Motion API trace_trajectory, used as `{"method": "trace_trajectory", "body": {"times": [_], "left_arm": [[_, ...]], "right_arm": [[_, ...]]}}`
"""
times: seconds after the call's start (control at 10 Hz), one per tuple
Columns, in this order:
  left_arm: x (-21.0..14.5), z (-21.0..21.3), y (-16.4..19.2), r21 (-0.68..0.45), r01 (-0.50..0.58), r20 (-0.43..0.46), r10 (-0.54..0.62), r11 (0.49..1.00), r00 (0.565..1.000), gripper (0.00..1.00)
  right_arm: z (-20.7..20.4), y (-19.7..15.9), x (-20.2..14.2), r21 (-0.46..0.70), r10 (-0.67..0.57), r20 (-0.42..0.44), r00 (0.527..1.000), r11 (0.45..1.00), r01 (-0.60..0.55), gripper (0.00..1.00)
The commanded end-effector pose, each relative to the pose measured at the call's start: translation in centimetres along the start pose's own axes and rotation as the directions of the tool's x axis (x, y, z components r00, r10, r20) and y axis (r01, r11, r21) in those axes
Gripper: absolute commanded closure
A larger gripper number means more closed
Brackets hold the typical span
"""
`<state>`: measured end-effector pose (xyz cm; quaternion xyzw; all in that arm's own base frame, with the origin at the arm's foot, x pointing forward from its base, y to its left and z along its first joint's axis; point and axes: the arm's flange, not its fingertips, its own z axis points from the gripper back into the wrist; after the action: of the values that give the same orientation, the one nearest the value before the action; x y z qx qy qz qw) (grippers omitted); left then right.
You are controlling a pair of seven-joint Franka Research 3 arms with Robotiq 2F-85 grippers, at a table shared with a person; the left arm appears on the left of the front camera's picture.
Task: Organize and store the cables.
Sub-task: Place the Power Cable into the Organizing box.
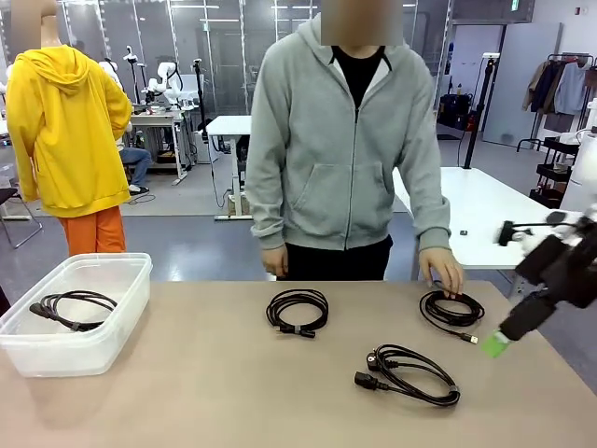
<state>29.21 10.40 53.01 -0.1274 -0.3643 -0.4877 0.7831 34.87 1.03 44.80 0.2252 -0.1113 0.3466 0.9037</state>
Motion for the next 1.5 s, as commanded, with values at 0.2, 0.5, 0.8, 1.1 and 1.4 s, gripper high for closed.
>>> {"method": "trace_trajectory", "body": {"times": [0.2,0.5,0.8,1.1,1.4], "left_arm": [[0.0,0.0,-0.1,0.001,-0.015,0.000,0.015,1.000,1.000,0.00],[0.0,0.0,-0.1,0.001,-0.015,0.000,0.015,1.000,1.000,0.00],[0.0,0.0,-0.1,0.001,-0.015,0.000,0.015,1.000,1.000,0.00],[0.0,0.0,-0.1,0.001,-0.015,0.000,0.015,1.000,1.000,0.00],[0.0,0.0,-0.1,0.001,-0.015,0.000,0.015,1.000,1.000,0.00]], "right_arm": [[-1.5,-0.3,1.0,-0.019,-0.005,-0.012,1.000,1.000,0.005,0.00],[-1.5,-0.3,1.0,-0.019,-0.005,-0.012,1.000,1.000,0.005,0.00],[-4.7,-1.2,2.6,-0.085,-0.259,-0.011,0.966,0.962,0.258,0.00],[-7.3,-1.7,2.9,-0.216,-0.442,-0.042,0.896,0.879,0.424,0.00],[-11.0,-2.1,3.1,-0.355,-0.566,-0.063,0.822,0.782,0.512,0.00]]}}
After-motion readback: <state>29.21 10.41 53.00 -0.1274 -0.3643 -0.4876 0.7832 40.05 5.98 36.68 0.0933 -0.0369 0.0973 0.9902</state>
